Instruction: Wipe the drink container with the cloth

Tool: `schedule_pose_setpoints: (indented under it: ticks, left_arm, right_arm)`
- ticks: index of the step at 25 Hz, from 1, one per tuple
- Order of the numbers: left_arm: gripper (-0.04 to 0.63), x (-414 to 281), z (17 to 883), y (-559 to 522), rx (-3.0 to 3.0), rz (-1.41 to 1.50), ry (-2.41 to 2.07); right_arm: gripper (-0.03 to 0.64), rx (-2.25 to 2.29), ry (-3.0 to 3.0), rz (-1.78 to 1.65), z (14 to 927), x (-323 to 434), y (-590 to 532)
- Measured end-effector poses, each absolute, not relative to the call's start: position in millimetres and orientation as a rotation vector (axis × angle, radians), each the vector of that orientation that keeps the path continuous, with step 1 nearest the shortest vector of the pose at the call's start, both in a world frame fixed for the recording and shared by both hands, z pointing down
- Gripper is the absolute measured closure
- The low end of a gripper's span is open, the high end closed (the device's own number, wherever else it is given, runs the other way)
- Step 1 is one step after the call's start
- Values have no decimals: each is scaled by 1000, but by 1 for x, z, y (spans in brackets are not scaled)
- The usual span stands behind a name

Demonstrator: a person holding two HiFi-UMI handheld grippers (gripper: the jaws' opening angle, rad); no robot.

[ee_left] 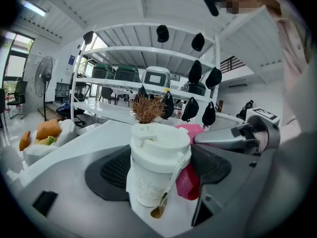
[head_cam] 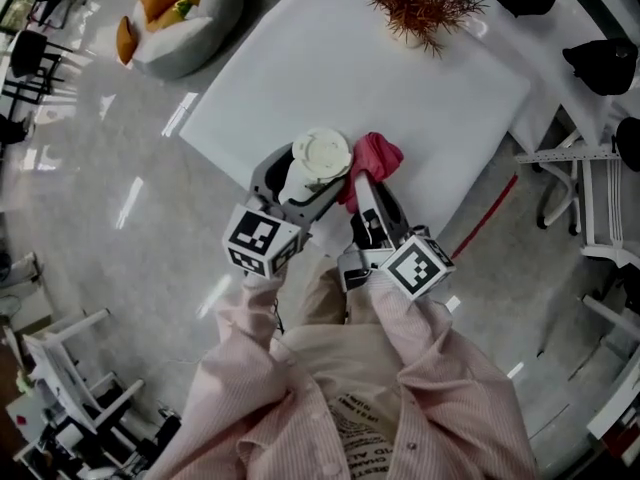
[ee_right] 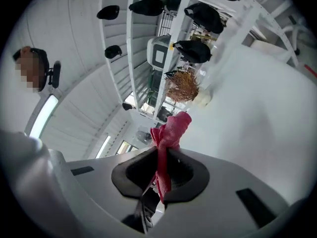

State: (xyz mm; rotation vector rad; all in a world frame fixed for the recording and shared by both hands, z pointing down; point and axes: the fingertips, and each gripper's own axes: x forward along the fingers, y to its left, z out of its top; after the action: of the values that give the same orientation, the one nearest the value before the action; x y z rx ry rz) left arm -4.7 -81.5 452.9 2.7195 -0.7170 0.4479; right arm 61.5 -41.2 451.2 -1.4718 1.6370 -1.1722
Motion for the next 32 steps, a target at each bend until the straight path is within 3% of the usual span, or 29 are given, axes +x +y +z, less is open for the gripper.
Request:
schedule_pose_setpoints:
  ticks: [32]
  left_arm:
    - [224, -7, 453, -81, 2719, 379, -738]
  right_arm:
    - [575, -1487, 1536, -1266, 517, 50, -52]
